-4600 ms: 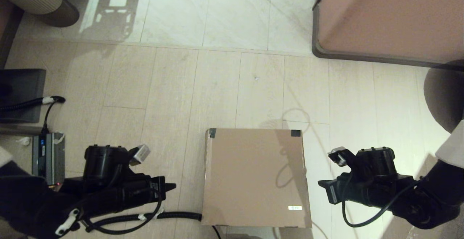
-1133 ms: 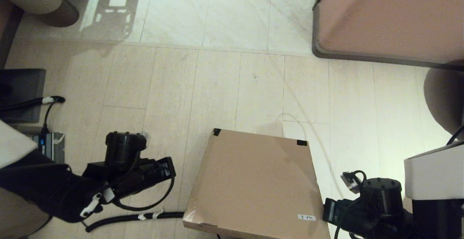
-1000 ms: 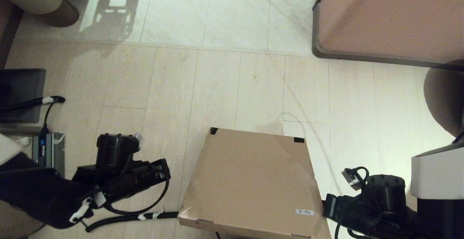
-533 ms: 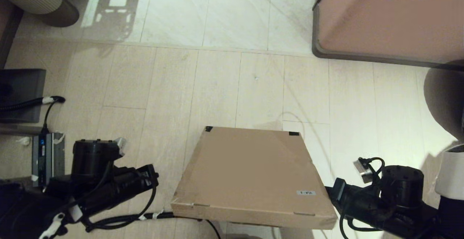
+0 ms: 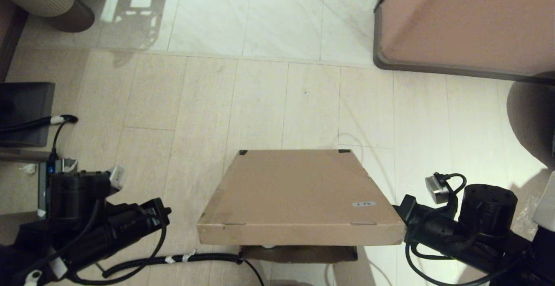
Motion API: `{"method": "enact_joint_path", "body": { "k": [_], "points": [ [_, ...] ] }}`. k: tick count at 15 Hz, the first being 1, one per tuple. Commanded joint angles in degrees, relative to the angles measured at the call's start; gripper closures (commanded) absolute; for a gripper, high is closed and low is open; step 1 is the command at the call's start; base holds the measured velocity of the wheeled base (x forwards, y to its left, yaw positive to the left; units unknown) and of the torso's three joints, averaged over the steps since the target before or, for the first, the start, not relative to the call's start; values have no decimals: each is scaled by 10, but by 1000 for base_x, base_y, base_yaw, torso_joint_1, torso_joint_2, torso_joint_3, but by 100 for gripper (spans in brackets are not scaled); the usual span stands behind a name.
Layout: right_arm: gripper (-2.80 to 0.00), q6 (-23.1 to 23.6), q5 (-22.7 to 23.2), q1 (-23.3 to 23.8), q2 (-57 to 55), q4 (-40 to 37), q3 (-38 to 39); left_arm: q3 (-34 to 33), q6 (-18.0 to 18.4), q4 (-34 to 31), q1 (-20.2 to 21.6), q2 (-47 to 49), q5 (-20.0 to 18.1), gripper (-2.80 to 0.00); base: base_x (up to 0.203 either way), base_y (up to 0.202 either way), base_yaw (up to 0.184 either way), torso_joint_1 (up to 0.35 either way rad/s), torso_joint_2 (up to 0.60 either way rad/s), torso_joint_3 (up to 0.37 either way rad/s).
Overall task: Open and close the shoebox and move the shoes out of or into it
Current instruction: Open the shoe box
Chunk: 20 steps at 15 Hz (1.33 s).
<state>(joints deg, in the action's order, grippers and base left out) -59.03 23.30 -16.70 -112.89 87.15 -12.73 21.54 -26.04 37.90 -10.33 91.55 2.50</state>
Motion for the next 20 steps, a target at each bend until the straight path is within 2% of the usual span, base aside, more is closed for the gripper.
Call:
{"method": "enact_joint_path", "body": {
  "k": [1,5,8,12,15,17,19,20],
  "points": [
    [0,-25,2,0,15,5,-18,-14,-2,2,8,-17,0,0,0,0,0,0,0,0],
    [0,-94,1,0,48,0,-75,-19,-2,2,9,-19,-1,0,0,0,0,0,0,0],
    [0,-113,-2,0,53,-38,-138,-20,-2,2,12,-19,-1,0,0,0,0,0,0,0],
    [0,-116,-8,6,37,-100,-228,-27,-2,3,20,-23,-1,0,0,0,0,0,0,0],
    [0,-115,-7,35,3,-114,-299,-37,-1,4,20,-29,0,0,0,0,0,0,0,0],
    [0,-111,-8,55,-14,-151,-365,-50,-1,4,21,-41,0,0,0,0,0,0,0,0],
    [0,-92,-22,73,-16,-174,-405,-60,1,5,29,-54,0,0,0,0,0,0,0,0],
    [0,-58,-25,74,-7,-183,-395,-66,2,5,35,-57,0,0,0,0,0,0,0,0]
  ]
}}
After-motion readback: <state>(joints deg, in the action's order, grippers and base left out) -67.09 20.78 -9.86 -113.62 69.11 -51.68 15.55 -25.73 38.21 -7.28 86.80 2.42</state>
